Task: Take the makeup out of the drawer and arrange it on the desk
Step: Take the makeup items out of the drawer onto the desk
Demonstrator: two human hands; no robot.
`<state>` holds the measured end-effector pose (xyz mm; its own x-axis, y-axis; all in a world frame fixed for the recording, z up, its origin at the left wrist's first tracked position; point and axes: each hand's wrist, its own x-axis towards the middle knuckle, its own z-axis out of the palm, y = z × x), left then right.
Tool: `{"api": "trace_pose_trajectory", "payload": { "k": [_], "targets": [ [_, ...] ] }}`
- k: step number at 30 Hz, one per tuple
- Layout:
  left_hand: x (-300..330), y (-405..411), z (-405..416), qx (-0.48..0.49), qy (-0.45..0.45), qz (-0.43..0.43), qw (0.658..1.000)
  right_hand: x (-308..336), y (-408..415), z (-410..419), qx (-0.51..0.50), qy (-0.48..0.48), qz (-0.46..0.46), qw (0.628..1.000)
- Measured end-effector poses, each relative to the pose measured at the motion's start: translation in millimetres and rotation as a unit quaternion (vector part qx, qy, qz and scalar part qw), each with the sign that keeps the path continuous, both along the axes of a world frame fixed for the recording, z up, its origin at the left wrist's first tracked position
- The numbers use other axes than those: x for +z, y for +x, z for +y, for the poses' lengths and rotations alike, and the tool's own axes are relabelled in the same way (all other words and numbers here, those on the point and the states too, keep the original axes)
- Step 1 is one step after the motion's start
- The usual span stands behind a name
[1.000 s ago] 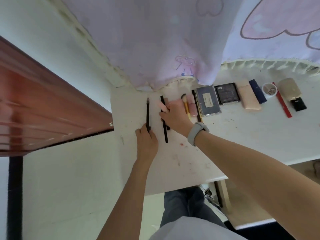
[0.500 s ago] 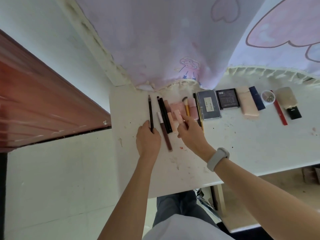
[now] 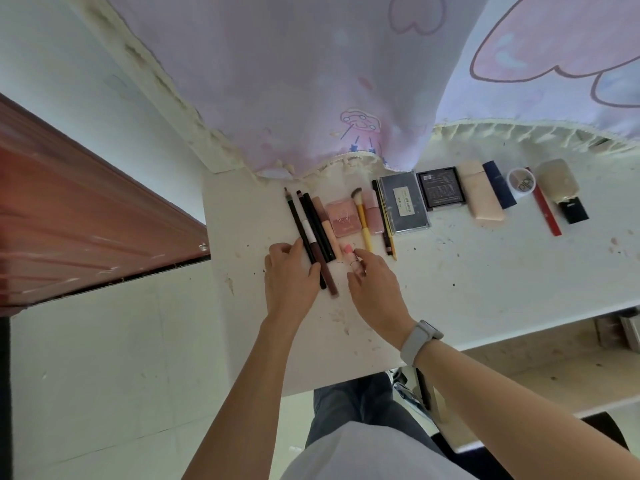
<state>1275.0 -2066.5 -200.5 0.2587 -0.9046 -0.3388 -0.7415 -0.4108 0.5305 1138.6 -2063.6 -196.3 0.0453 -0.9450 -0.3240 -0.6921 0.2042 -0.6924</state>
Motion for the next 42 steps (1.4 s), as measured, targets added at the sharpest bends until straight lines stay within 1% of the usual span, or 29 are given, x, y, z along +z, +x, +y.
{"api": "trace_pose_trajectory", "payload": {
  "k": [3,8,12,16,18,20,23,26,29,33,38,40,42],
  "targets": [
    [-1.9,1.1,-1.3,-0.011,0.001,-0.035,0.999,0.7,-0.1,4.0,0.030,-0.016,0.028,0.999],
    [-3.3,0.6,-1.0,-0.040,0.029,-0.088,0.995,1.6,-6.7,10.9,0.095,-0.041,0.072,0.992],
    [-1.2,-1.9,3.0,-0.048,0.029,-0.078,0.995,2.4,-12.5,13.8,0.110,-0.043,0.059,0.991],
    [6.9,-5.3,9.2,-0.033,0.029,-0.037,0.998,8.6,-24.7,16.4,0.103,-0.056,0.027,0.993],
    [14.2,-12.9,12.4,-0.011,0.013,-0.009,1.000,13.6,-35.8,20.5,0.097,-0.059,0.002,0.994],
    [22.8,-28.0,16.0,-0.008,-0.029,0.004,1.000,18.3,-52.4,27.0,0.078,-0.065,-0.020,0.995],
    [33.8,-65.3,19.6,-0.058,-0.080,0.029,0.995,22.6,-89.3,40.3,0.020,-0.068,-0.025,0.997],
    [38.9,-113.9,20.3,-0.137,-0.081,0.059,0.985,22.7,-138.8,56.9,-0.049,-0.057,-0.011,0.997],
    [40.7,-167.2,23.1,-0.235,-0.081,0.071,0.966,18.7,-195.9,76.6,-0.143,-0.026,0.013,0.989],
    [43.2,-239.5,34.8,-0.371,-0.079,0.083,0.922,10.6,-269.6,111.1,-0.254,0.011,0.030,0.967],
    [38.3,-328.0,51.2,-0.488,-0.052,0.112,0.864,1.0,-348.4,143.1,-0.335,0.048,0.050,0.940],
    [29.3,-362.6,53.8,-0.531,-0.040,0.106,0.840,-4.3,-377.2,146.6,-0.351,0.042,0.074,0.932],
    [14.8,-396.0,54.5,-0.566,-0.028,0.084,0.820,-13.0,-405.6,143.3,-0.347,0.040,0.118,0.930]
  ]
}}
